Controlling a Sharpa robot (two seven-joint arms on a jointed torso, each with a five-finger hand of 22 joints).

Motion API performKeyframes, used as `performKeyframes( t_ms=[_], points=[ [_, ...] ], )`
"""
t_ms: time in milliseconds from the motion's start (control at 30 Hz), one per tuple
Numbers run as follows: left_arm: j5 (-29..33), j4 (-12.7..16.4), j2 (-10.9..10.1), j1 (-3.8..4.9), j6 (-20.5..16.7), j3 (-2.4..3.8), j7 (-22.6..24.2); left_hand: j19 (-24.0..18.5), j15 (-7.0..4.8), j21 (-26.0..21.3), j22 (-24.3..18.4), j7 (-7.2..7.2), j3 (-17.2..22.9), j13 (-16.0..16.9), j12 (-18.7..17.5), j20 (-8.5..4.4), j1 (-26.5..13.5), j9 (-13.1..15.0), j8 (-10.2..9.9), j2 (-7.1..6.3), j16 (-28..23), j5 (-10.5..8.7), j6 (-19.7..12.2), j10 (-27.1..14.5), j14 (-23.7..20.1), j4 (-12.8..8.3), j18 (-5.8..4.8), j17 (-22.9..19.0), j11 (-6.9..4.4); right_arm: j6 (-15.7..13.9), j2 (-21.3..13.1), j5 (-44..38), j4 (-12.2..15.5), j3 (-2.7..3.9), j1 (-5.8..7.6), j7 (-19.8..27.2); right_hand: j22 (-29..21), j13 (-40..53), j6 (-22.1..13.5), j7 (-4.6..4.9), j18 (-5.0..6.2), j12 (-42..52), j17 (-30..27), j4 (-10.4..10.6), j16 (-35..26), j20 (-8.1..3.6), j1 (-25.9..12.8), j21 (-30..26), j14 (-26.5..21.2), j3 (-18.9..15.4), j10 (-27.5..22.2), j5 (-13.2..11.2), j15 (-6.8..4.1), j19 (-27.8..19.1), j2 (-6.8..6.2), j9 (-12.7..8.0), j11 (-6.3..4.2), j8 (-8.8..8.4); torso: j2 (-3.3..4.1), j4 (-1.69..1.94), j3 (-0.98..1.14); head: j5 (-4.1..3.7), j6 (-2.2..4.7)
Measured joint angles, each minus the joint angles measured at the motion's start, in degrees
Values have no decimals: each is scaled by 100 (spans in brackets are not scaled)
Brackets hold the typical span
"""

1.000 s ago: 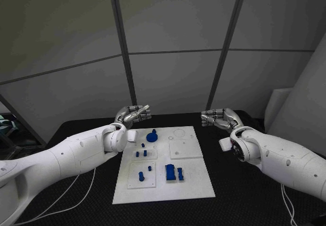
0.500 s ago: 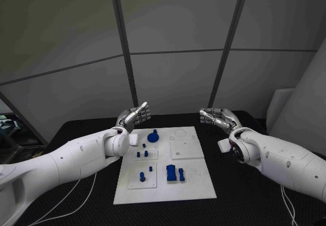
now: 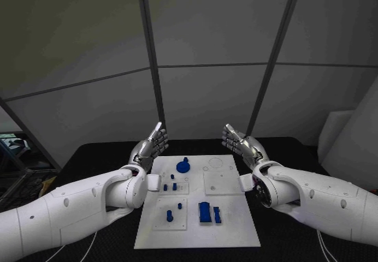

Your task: Assemble the parts on the task board

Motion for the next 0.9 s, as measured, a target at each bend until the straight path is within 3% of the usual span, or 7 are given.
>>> performKeyframes(
  t_ms=[67, 100, 233, 300, 400, 833, 900],
  points=[
    [-49, 257, -68, 37, -298, -30, 21, -138, -30, 0, -56, -30, -125, -3, 0, -50, -243, 0, -18, 3, 0, 0, -169, -185, -173, -2, 0, -4, -54, -270, -114, 211, 272, -18, 10, 74, -72, -2, -164, -60, -50, 0, -4, -49, -21, -110, -261, 0, -194, 9, -184, -81, -8, -177, 1, -4, -22, 0, 24, 68, -1, -30, 21],
    [-68, 346, -94, 48, -414, -43, 28, -203, -43, 0, -84, -45, -175, -4, 0, -87, -361, 0, -18, 4, 0, 0, -246, -272, -256, -3, 3, -7, -77, -380, -155, 295, 370, -27, 13, 104, -110, -3, -252, -87, -174, 0, -6, -67, -21, -162, -401, 0, -295, -1, -280, -116, -16, -270, -1, -7, -34, 0, 32, 89, -1, -39, 28],
    [-139, 609, -161, 87, -833, -68, 60, -442, -74, 0, -219, -74, -321, -5, 0, -325, -782, -5, -18, 8, 0, 0, -536, -589, -560, -10, 0, -7, -139, -773, -283, 603, 665, -45, 24, 220, -241, -5, -552, -156, -355, 0, -15, -116, -21, -302, -885, 0, -652, -3, -629, -187, -25, -594, -4, -14, -64, -22, 53, 142, -2, -51, 37],
    [-170, 667, -174, 98, -988, -74, 73, -543, -87, 0, -354, -88, -349, -5, 0, -427, -984, -6, -18, 9, 0, 0, -676, -742, -702, -9, 1, -7, -155, -929, -316, 724, 742, -49, 26, 271, -298, -5, -686, -174, -355, 0, -15, -133, -21, -341, -1099, 0, -808, 13, -775, -216, -28, -738, -5, -15, -70, -22, 59, 157, -2, -54, 38],
    [-199, 682, -176, 99, -1128, -76, 84, -685, -95, 0, -491, -94, -383, -5, 0, -506, -1227, -6, -39, 10, 0, 0, -843, -928, -877, -24, 3, -7, -171, -1076, -326, 839, 772, -50, 26, 322, -372, -5, -857, -194, -444, -21, -15, -149, -21, -376, -1369, 0, -1010, -3, -968, -246, -27, -920, -5, -15, -77, -22, 62, 168, -2, -55, 39],
    [-245, 685, -178, 98, -1339, -76, 97, -1113, -106, 0, -679, -106, -445, -4, 0, -608, -1985, -6, -38, 9, 0, -22, -1350, -1495, -1429, -24, 2, -9, -198, -1293, -327, 1027, 776, -50, 26, 408, -863, -3, -1395, -227, -446, -21, -21, -161, -21, -428, -2237, 0, -1654, 11, -1582, -268, -32, -1493, -6, -14, -94, -22, 66, 179, -2, -55, 40],
    [-248, 685, -178, 98, -1349, -76, 98, -1155, -104, 0, -683, -123, -445, -4, 0, -608, -2073, -6, -37, 12, 1, -22, -1404, -1564, -1466, -24, 4, -11, -195, -1303, -327, 1037, 776, -50, 26, 411, -885, -3, -1445, -213, -533, -21, -21, -161, -21, -424, -2324, 0, -1716, 11, -1645, -268, -37, -1552, -6, -14, -92, -22, 66, 179, -2, -55, 40]
  ],
)
